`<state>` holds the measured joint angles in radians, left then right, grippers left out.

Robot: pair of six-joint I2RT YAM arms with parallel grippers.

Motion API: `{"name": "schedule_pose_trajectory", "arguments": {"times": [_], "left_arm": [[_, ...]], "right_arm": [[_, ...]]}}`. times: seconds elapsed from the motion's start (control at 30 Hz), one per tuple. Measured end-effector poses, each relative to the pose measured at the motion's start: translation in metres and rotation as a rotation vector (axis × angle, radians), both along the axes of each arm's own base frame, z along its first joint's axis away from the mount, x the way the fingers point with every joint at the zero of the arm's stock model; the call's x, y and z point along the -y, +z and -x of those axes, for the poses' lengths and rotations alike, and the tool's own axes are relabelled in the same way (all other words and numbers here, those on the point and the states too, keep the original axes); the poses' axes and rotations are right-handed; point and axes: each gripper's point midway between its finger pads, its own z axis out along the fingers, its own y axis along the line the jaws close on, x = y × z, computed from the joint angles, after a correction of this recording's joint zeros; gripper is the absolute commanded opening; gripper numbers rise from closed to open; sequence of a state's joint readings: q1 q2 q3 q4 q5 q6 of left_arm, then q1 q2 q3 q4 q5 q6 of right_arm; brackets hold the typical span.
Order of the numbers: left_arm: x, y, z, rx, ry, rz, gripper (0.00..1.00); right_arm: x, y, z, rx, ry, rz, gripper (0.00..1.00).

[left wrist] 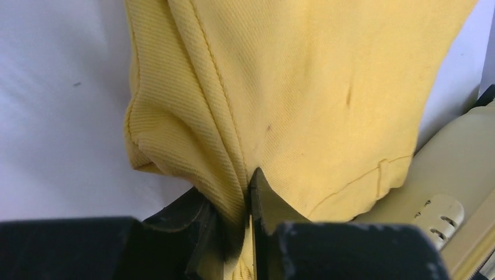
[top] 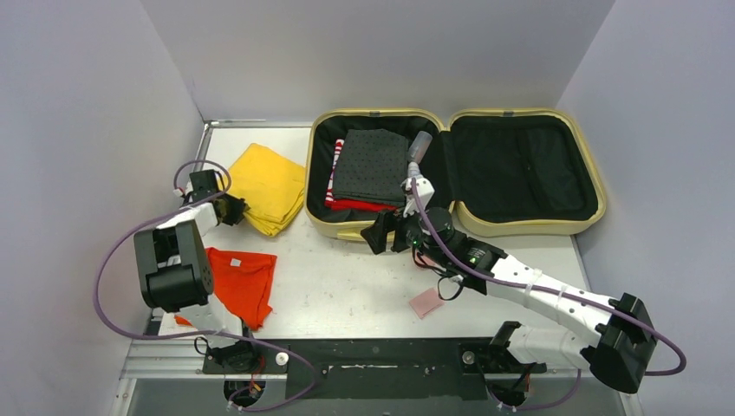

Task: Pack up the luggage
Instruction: Pick up the clothes at the center of the board.

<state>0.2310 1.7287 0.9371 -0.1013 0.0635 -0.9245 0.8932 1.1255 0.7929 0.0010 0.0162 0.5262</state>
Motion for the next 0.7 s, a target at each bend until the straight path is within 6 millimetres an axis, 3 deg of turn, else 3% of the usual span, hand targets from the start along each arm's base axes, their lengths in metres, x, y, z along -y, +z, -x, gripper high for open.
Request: {"name": "schedule_pose_trajectory", "arguments": {"times": [0.07,0.17,0.3,0.47,0.6,0.7], "left_arm": [[-0.007,0.016,0.012,-0.007,0.033,-0.017,0.0],[-0.02,0.061,0.023,0.038,0.085,-0.074,0.0],[-0.031,0.136,0.024,0.164,0.132,-0.142,0.0],[-0.04,0.206,0.024,0.279,0.175,-0.201,0.0],[-0.04,0.247,0.028,0.326,0.173,-0.24,0.0],[-0.025,0.281,0.025,0.37,0.125,-0.267,0.0]], "right_arm": [[0.005,0.001,-0.002,0.005,-0.011,0.01,0.82],[0.014,0.003,-0.007,0.011,-0.031,0.023,0.82],[0.018,0.012,-0.013,0.025,-0.043,0.032,0.82],[0.017,0.026,-0.014,0.044,-0.043,0.015,0.82],[0.021,0.032,-0.011,0.051,-0.042,0.005,0.82],[0.023,0.036,-0.009,0.056,-0.041,-0.001,0.82]]}}
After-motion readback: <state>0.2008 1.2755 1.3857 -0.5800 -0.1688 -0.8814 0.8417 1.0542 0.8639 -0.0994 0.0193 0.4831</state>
